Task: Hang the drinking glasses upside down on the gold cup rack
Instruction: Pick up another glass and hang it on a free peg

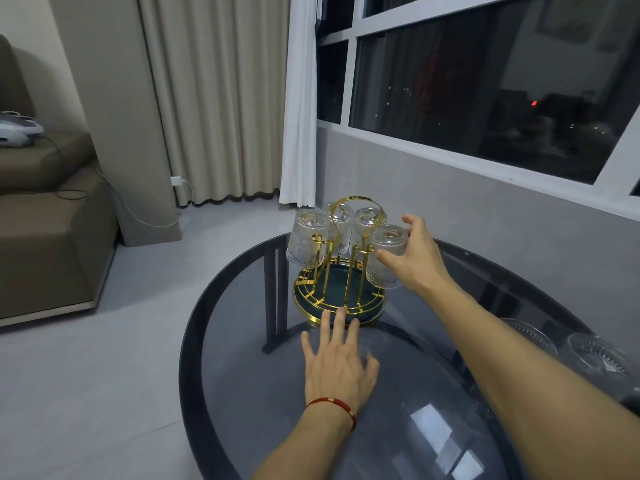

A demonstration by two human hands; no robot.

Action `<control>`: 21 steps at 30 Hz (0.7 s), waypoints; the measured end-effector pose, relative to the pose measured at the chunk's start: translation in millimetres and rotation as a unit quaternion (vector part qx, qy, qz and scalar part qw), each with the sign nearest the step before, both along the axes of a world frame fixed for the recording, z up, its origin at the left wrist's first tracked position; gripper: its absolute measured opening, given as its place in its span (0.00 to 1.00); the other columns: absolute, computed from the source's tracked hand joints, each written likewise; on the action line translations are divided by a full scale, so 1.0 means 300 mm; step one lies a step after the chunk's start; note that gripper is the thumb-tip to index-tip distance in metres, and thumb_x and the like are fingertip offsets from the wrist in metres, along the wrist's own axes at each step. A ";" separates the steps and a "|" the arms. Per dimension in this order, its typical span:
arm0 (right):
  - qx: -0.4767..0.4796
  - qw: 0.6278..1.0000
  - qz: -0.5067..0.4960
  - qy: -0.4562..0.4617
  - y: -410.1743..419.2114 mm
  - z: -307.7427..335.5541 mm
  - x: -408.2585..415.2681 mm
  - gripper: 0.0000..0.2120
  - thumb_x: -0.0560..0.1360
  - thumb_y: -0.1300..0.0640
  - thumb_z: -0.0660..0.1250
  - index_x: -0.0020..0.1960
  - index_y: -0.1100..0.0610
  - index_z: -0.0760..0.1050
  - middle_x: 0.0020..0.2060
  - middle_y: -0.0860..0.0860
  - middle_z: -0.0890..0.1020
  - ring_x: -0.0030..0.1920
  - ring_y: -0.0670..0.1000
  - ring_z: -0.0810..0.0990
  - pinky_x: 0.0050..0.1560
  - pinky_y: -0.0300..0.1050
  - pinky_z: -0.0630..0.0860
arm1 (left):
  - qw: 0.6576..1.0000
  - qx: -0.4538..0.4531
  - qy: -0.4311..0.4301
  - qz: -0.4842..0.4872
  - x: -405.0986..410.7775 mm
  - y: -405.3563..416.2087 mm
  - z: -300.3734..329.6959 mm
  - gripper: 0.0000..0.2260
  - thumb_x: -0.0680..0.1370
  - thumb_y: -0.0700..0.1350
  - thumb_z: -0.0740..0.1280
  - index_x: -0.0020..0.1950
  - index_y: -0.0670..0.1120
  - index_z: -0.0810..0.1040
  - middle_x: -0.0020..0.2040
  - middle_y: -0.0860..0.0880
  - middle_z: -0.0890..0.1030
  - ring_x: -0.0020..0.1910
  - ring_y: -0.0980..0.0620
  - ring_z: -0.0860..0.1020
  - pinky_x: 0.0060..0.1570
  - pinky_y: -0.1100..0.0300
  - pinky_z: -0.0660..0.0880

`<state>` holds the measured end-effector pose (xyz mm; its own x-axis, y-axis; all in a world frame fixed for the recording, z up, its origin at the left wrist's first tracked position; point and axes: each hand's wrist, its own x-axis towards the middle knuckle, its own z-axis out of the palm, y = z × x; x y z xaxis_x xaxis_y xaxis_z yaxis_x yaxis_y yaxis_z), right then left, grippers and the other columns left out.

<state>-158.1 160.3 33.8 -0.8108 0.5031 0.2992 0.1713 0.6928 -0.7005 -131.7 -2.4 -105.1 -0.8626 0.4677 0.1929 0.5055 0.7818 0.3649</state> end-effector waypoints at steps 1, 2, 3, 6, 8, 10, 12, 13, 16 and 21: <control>-0.002 1.000 0.013 -0.005 -0.004 -0.004 0.014 0.41 0.78 0.54 0.74 0.83 0.51 0.55 0.81 0.55 0.65 0.79 0.59 0.67 0.73 0.57 0.69 | 1.000 0.002 0.000 0.000 0.000 -0.001 0.001 0.30 0.81 0.58 0.56 0.82 0.53 0.55 0.85 0.50 0.47 0.82 0.47 0.40 0.78 0.34 0.44; 0.000 1.000 0.022 -0.008 -0.008 -0.006 0.034 0.40 0.79 0.55 0.73 0.83 0.51 0.54 0.83 0.55 0.63 0.80 0.58 0.64 0.75 0.56 0.66 | 1.000 0.003 -0.001 -0.001 0.000 -0.002 0.004 0.30 0.81 0.58 0.57 0.82 0.53 0.55 0.85 0.51 0.47 0.82 0.48 0.40 0.78 0.35 0.44; 0.005 1.000 0.027 -0.009 -0.013 -0.009 0.053 0.40 0.79 0.56 0.71 0.84 0.51 0.53 0.83 0.55 0.61 0.81 0.58 0.63 0.76 0.55 0.65 | 1.000 0.003 -0.001 0.000 -0.001 -0.005 0.005 0.30 0.81 0.58 0.57 0.82 0.53 0.56 0.85 0.51 0.47 0.82 0.48 0.40 0.78 0.35 0.44; 0.006 1.000 0.014 -0.001 -0.027 -0.019 0.146 0.36 0.79 0.58 0.70 0.82 0.52 0.58 0.81 0.56 0.62 0.79 0.56 0.65 0.72 0.49 0.64 | 1.000 0.002 -0.003 -0.001 0.003 -0.006 0.013 0.30 0.81 0.57 0.57 0.82 0.52 0.57 0.85 0.51 0.48 0.82 0.49 0.40 0.77 0.35 0.45; 0.007 1.000 0.016 0.003 -0.040 -0.033 0.231 0.32 0.79 0.58 0.69 0.80 0.52 0.62 0.79 0.55 0.65 0.78 0.55 0.67 0.68 0.43 0.61 | 1.000 0.001 -0.002 0.001 0.004 -0.006 0.015 0.30 0.81 0.57 0.57 0.82 0.52 0.57 0.85 0.51 0.48 0.82 0.49 0.41 0.77 0.35 0.46; 0.019 0.999 0.025 0.009 -0.052 -0.050 0.328 0.30 0.79 0.59 0.68 0.79 0.52 0.65 0.77 0.53 0.67 0.76 0.52 0.68 0.67 0.39 0.60 | 1.000 0.001 0.004 0.005 0.007 -0.004 0.017 0.29 0.81 0.58 0.58 0.81 0.52 0.58 0.85 0.51 0.49 0.82 0.49 0.42 0.77 0.36 0.47; 0.025 0.999 0.027 0.019 -0.060 -0.068 0.426 0.27 0.79 0.60 0.68 0.76 0.50 0.68 0.73 0.50 0.68 0.74 0.49 0.69 0.66 0.38 0.61 | 1.000 0.005 0.007 0.006 0.007 -0.004 0.017 0.29 0.81 0.58 0.58 0.81 0.52 0.59 0.84 0.52 0.50 0.82 0.49 0.44 0.77 0.36 0.49; 0.026 0.999 0.024 0.023 -0.063 -0.078 0.473 0.26 0.79 0.60 0.68 0.75 0.49 0.69 0.72 0.48 0.69 0.73 0.48 0.70 0.66 0.38 0.62 | 1.000 0.010 0.005 0.005 0.005 -0.005 0.018 0.30 0.81 0.59 0.59 0.81 0.52 0.59 0.84 0.52 0.50 0.82 0.49 0.44 0.77 0.36 0.49; 0.034 0.999 0.012 0.018 -0.059 -0.108 0.593 0.23 0.79 0.60 0.68 0.73 0.49 0.72 0.71 0.47 0.69 0.74 0.48 0.69 0.67 0.38 0.62 | 1.000 0.021 0.001 -0.004 -0.006 -0.013 0.022 0.30 0.81 0.59 0.61 0.81 0.52 0.60 0.84 0.52 0.52 0.82 0.49 0.46 0.77 0.35 0.50; 0.002 0.998 -0.052 0.040 -0.011 -0.174 0.752 0.20 0.77 0.64 0.69 0.66 0.50 0.77 0.65 0.46 0.74 0.66 0.46 0.74 0.63 0.37 0.66 | 1.000 0.015 0.016 -0.008 0.015 -0.013 0.029 0.30 0.80 0.57 0.65 0.80 0.50 0.62 0.83 0.49 0.56 0.82 0.48 0.50 0.77 0.36 0.54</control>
